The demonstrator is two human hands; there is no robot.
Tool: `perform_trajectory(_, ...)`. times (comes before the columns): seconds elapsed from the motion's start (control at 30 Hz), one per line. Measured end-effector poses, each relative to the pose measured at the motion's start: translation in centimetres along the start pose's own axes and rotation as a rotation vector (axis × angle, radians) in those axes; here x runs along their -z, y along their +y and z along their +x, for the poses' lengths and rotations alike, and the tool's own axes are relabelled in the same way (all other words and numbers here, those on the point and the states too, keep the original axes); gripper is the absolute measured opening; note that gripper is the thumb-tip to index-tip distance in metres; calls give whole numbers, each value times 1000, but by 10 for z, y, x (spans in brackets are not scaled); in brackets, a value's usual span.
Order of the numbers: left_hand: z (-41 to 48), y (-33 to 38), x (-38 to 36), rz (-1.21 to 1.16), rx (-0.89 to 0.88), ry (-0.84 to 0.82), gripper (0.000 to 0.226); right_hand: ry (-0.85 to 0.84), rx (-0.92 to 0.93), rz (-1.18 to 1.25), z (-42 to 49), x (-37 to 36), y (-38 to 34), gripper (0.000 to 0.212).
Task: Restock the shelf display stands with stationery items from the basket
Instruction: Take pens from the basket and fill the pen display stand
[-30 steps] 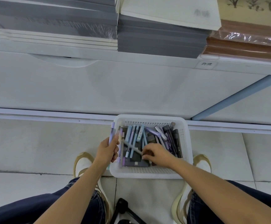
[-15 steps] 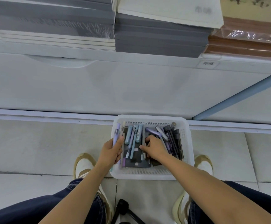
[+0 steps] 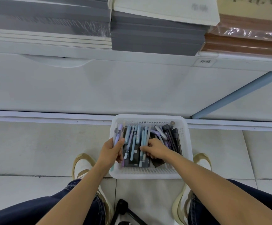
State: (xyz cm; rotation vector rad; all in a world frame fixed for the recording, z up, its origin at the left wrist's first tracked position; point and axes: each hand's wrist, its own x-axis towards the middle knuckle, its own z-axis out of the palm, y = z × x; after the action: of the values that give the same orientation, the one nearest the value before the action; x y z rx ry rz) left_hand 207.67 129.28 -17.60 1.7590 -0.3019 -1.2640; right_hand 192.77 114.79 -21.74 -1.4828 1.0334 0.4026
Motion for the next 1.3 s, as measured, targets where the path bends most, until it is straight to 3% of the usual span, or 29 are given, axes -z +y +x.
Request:
perform_trajectory(0.1, -4, 4, -5, -35, 10, -11, 31, -63, 80, 90, -19, 9, -11, 12)
perform_trajectory(0.2, -10, 14, -16, -100, 11, -24, 31, -128, 141, 146, -36, 13, -28, 25)
perform_trajectory(0.4, -27, 38, -28, -79, -55, -94, 42, -84, 290, 346, -62, 23, -67, 29)
perform_trajectory(0.53, -39, 57, -25, -66, -147, -155, 47, -98, 380, 299, -82, 27, -86, 33)
perform_trajectory(0.7, -56, 81, -24, -66, -270, -167, 27, -64, 498, 322, -110, 29, -106, 16)
perform_trajectory(0.8, -67, 96, -25, -94, -294, -166, 36, -38, 568, 424, -127, 32, -118, 9)
perform_trajectory(0.87, -74, 106, -24, -87, -317, -168, 45, -33, 599, 400, -138, 35, -125, 11)
perform_trajectory(1.07, -97, 135, -19, 28, -419, -181, 34, 21, 643, 336, -166, 51, -141, 19)
perform_trajectory(1.17, -108, 150, -13, 31, -480, -104, 39, 81, 629, 282, -180, 60, -149, 27)
perform_trajectory(1.3, -123, 176, -6, -1, -572, 1, 33, -106, 584, 88, -204, 70, -157, 31)
